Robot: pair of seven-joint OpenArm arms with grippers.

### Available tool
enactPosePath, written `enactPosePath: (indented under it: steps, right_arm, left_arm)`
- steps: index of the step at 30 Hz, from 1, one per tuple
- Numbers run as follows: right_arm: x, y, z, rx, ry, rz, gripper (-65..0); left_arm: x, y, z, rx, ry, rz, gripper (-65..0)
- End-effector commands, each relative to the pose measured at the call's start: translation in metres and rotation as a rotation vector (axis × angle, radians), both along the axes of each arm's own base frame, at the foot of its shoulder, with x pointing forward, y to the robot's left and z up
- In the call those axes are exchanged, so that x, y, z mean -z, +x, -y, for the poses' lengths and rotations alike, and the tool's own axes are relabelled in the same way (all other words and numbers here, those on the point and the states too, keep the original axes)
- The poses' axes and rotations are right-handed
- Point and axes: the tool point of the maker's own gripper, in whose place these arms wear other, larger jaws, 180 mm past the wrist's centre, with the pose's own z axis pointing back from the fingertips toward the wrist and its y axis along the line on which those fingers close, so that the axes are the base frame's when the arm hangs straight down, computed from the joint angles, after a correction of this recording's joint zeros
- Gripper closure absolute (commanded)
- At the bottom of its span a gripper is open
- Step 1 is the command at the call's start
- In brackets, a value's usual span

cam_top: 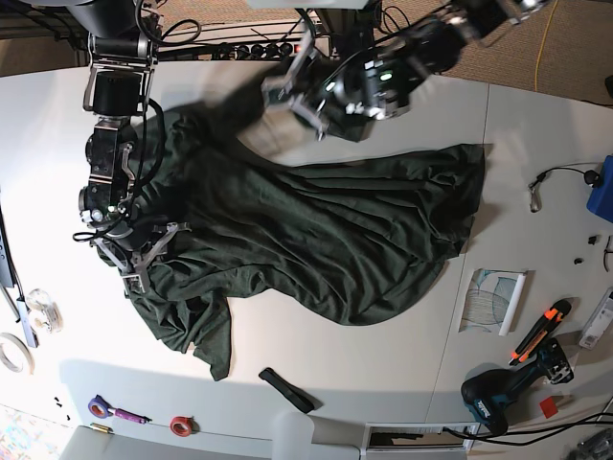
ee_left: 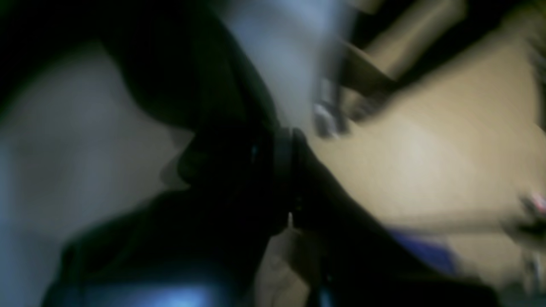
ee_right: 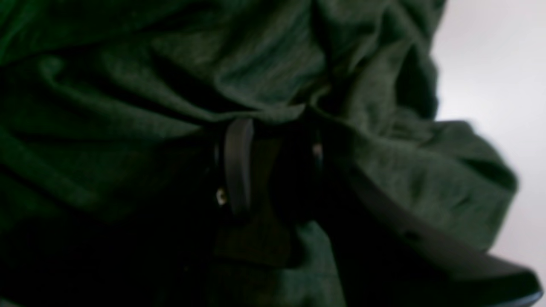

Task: Layout the t-shirt on the table in an organized manner, then fold the t-shirt properly
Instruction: 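Lift the shirt edge with the left gripper and carry it toward the collar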

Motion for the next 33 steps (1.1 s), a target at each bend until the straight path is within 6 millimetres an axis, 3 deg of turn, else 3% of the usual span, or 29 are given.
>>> enactPosePath:
  steps: [1,5,9,15,21,25,28,31,33]
  right_arm:
    - [-0.024,0.016,0.008,0.006,-0.013,0.075,-17.1]
    - [-0.033,0.022,0.014,0.013,-0.023,0.100,-17.1]
    - [-0.037,0.026,0.018,0.034,-0.027,0.111,-17.1]
    - [-0.042,0.040,0.041,0.102,-0.104,0.138,-17.1]
    - [-0.054,0.074,0.054,0.153,-0.078,0.157,-17.1]
    - [-0.083,0.087,0.051,0.189,0.035,0.136,-15.0]
    - [-0.117,0.080,0.045,0.169,0.086,0.149,-1.5]
    - [-0.150,0.058,0.044,0.133,-0.009,0.169,0.0]
    - [-0.161,0.035,0.051,0.137,-0.120,0.152,0.0]
  left_arm:
    - [-0.026,0.003,0.009,0.002,-0.096,0.003,0.0]
    - [-0.061,-0.003,0.004,0.031,-0.182,0.023,0.0]
    - [-0.080,-0.007,0.002,0.054,-0.214,0.071,0.0]
    - [-0.110,-0.014,0.006,0.081,-0.289,0.104,0.0]
    - [-0.113,-0.014,0.006,0.084,-0.293,0.116,0.0]
    - [-0.108,-0.010,0.005,0.081,-0.267,0.148,0.0]
    - [-0.104,-0.008,0.004,0.078,-0.253,0.154,0.0]
    - [-0.102,-0.004,0.003,0.057,-0.240,0.166,0.0]
    - [-0.100,0.000,0.003,0.043,-0.230,0.177,0.0]
